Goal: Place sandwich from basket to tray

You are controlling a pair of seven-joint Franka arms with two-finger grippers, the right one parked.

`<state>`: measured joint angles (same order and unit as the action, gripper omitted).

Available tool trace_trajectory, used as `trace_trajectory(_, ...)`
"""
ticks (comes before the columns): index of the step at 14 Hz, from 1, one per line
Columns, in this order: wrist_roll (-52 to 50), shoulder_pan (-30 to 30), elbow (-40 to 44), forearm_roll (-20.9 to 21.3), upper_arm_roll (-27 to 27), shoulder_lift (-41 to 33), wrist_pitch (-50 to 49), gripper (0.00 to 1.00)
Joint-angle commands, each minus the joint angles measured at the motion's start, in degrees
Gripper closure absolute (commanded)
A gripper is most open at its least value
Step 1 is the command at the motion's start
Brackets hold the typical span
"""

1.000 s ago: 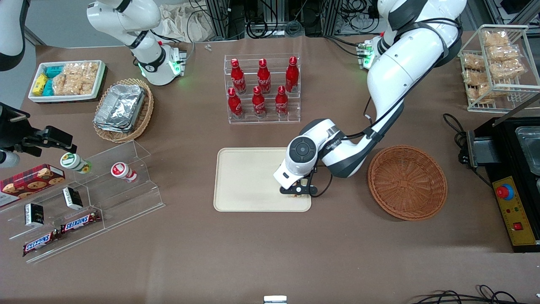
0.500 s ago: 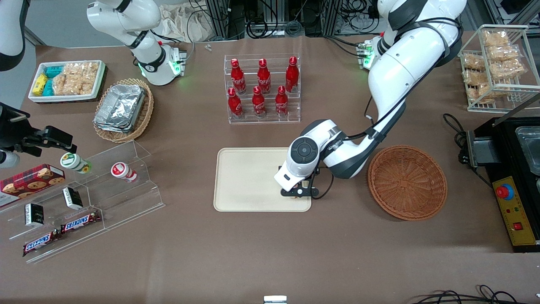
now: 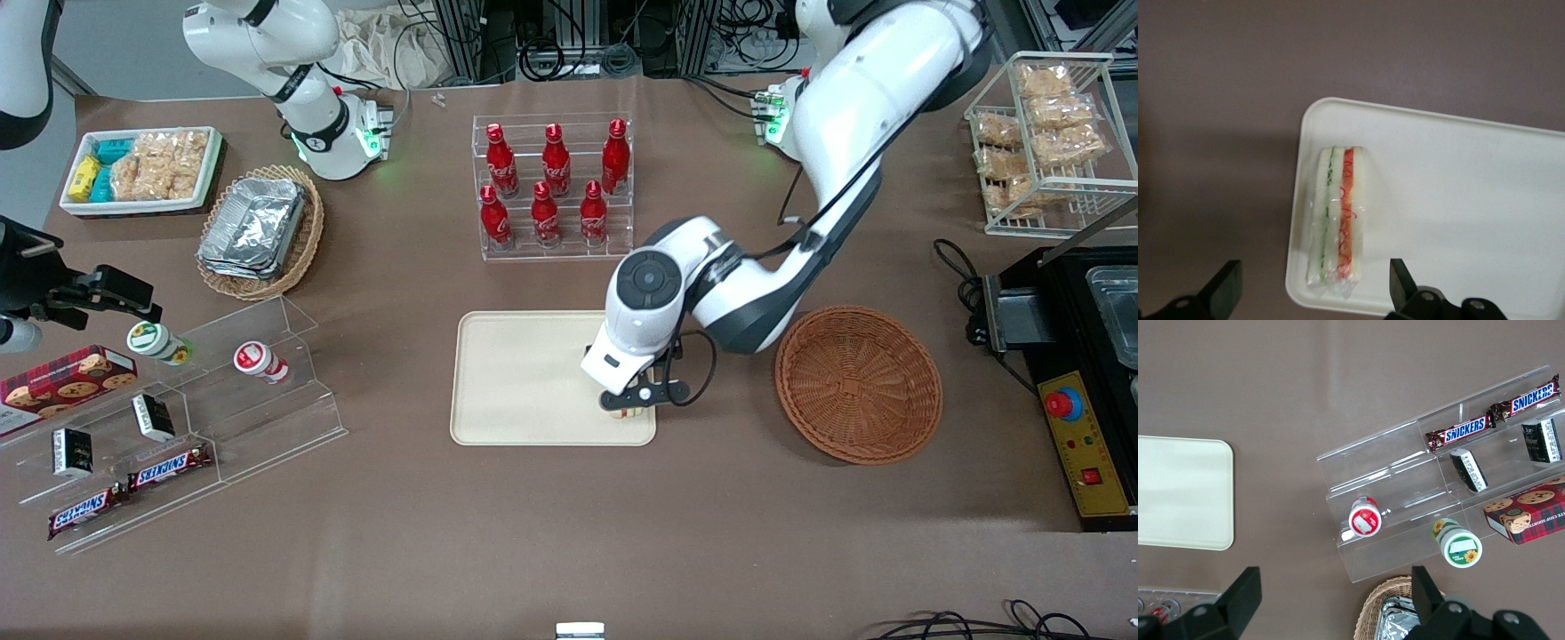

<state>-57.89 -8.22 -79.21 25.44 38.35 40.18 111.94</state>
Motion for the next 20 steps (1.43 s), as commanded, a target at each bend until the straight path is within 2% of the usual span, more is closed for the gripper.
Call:
trace_trajectory(1,0.23,3.81,-1.38,-4.77,-0.38,-7.63,-3.99,0.01)
trace_trajectory(3,4.34,7.67,-1.38,-8.11,-0.30,-11.59,-8.64,0.01)
trace_trajectory(5,11.18,10.50,-1.56,-13.29,-1.34,-16.24,-11.46,0.01)
trace_trajectory(7,17.77,9.81,-2.08,-14.80,-8.00,-19.76,-13.66,0.01)
trace_trajectory(9,27.34,10.42,-4.18,-18.40,-11.96,-23.89,-15.16,0.01)
trace_trajectory(14,49.49,10.07,-11.91,-24.02,-25.67,-33.04,-15.78,0.01)
trace_trajectory(16,58.11,10.15,-15.51,-24.12,-29.37,-35.85,-15.17,0.01)
trace_trajectory(18,67.07,10.24,-15.97,-24.12,-33.41,-37.01,-16.04,0.01)
trace_trajectory(20,71.50,10.42,-15.19,-23.17,-35.36,-36.75,-17.80,0.01)
